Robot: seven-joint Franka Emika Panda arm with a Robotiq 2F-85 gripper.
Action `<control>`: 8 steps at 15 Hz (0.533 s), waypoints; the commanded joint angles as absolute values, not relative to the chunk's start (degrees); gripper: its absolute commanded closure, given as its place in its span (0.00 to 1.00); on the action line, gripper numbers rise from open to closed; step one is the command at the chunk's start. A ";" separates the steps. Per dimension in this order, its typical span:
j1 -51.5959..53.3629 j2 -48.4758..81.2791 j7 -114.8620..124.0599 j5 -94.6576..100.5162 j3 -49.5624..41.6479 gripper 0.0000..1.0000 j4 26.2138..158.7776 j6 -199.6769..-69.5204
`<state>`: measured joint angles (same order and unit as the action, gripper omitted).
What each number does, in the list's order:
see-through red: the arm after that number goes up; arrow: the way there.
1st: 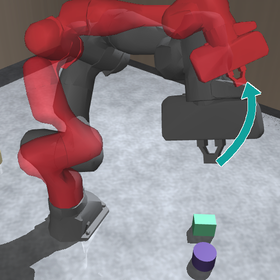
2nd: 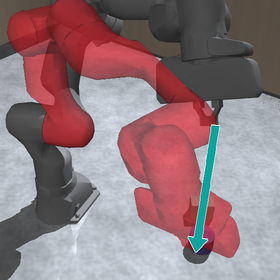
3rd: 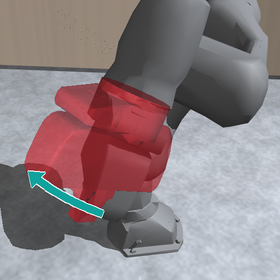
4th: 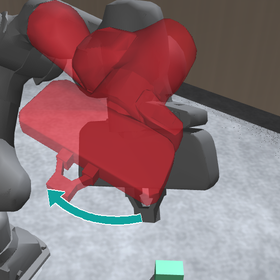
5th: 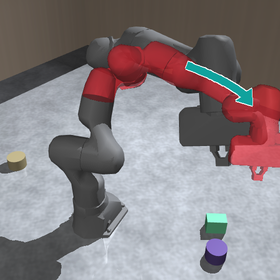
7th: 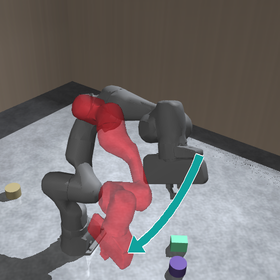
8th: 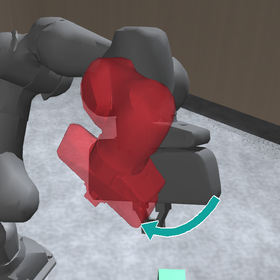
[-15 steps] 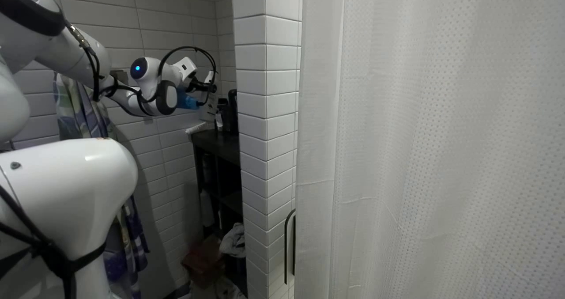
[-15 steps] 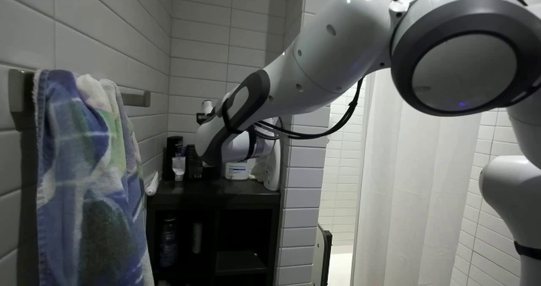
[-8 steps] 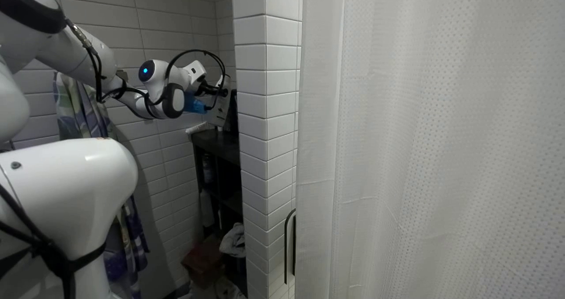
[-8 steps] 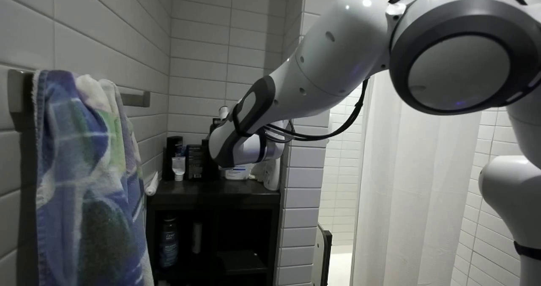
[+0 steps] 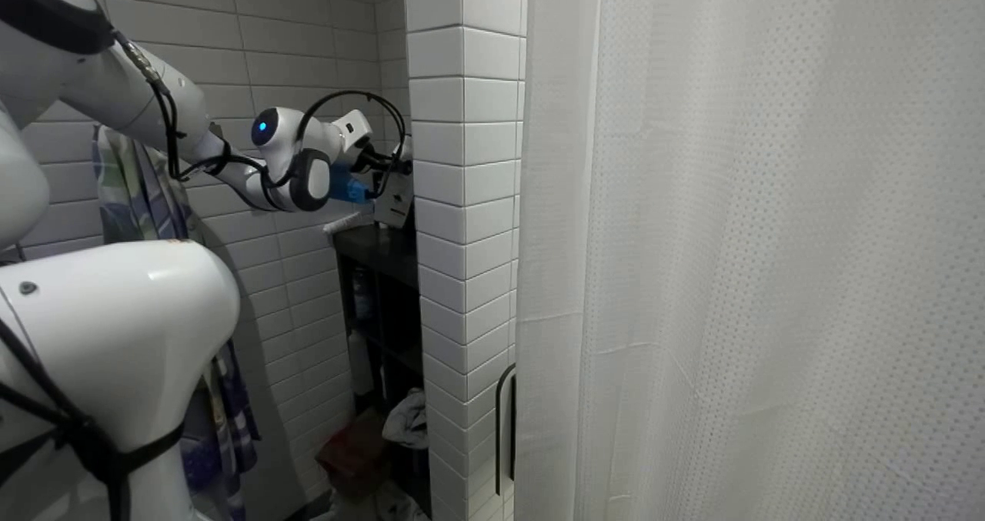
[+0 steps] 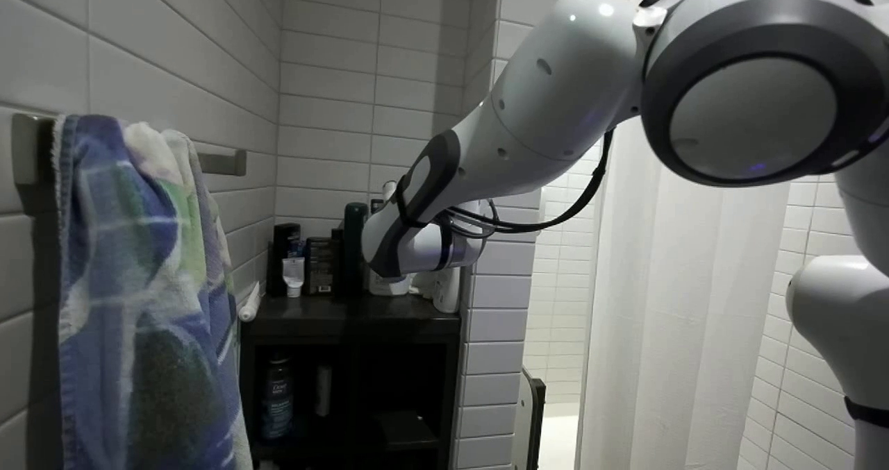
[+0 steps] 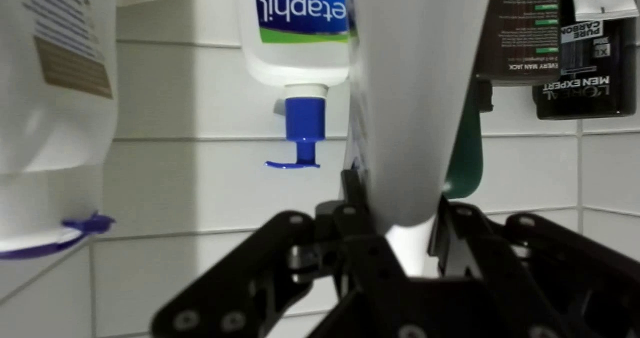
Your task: Move the white Nivea bottle on the left to the right
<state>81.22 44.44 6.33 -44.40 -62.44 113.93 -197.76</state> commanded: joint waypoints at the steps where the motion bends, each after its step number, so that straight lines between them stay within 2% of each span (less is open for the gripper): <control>1: 84.59 43.75 6.80 -46.55 -66.09 0.93 116.94 -198.51; 8: 87.31 45.44 6.11 -49.88 -68.63 0.93 120.22 -198.26</control>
<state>84.70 44.61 6.35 -48.11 -65.51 118.95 -197.74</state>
